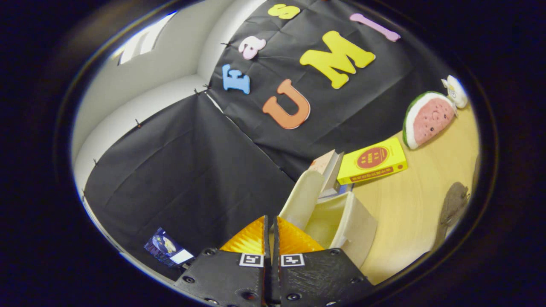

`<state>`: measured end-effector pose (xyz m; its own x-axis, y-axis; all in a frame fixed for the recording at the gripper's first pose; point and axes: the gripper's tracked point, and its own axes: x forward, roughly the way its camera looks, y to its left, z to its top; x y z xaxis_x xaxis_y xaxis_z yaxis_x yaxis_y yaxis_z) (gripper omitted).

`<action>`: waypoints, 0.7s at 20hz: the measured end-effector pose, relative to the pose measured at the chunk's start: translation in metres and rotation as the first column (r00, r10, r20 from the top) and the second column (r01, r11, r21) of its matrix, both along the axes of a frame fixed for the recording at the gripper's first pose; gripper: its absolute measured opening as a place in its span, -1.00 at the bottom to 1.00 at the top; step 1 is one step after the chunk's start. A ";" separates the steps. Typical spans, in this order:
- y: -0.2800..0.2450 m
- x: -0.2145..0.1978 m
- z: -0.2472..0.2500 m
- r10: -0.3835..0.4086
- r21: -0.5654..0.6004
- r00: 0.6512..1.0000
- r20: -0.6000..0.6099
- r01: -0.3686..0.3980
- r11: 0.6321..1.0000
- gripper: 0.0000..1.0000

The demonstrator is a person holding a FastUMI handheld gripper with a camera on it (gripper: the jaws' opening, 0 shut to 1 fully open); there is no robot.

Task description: Open the storage box then place both shoes into the box .Put the left shoe in first, then the right shoe, with the right side of both shoes facing outward in a uniform manner.

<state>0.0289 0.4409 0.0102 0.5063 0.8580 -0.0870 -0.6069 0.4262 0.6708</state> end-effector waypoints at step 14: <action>0.223 -0.062 0.078 0.220 -0.168 0.941 0.256 -0.180 0.969 -1.00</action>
